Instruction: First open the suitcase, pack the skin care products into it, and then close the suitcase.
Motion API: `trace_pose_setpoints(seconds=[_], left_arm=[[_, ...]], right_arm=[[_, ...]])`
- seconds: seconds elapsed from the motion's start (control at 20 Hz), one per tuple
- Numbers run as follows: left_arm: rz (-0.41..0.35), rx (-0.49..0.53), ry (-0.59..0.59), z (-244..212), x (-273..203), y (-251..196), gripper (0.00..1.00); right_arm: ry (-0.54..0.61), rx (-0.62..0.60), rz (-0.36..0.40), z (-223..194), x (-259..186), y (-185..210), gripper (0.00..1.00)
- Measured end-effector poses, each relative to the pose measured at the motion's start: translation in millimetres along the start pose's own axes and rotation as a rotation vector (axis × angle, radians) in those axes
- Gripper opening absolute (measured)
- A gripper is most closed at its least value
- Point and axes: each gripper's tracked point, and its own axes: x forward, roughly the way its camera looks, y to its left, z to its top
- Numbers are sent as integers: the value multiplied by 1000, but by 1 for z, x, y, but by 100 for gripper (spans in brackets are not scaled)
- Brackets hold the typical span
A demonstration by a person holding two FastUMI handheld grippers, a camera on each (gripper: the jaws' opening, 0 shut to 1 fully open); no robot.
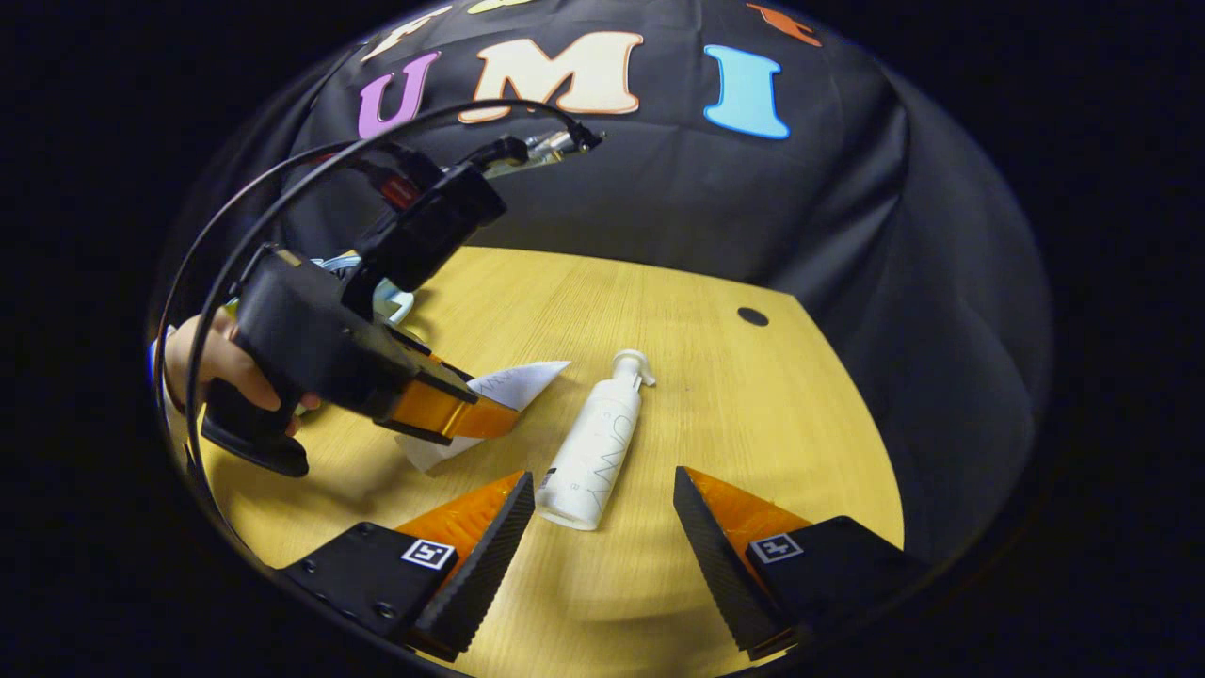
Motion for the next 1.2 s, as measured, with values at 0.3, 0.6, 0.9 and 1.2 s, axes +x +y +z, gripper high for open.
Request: trace_pose_setpoints(seconds=[0.3, 0.6, 0.9, 1.2], left_arm=[[-45, -63, 1, 0, 2, -5, 22], [-77, -100, -16, 0, -1, -4, 18], [-98, -120, -16, -5, -6, 2, 18], [-113, -117, -14, -1, -10, -5, 18]], right_arm=[[176, 47, 50, 2, 33, -2, 98], [315, 41, 57, -5, 69, 0, 98], [388, 25, 44, -13, 86, 4, 98], [423, 50, 32, -14, 84, 5, 69]])
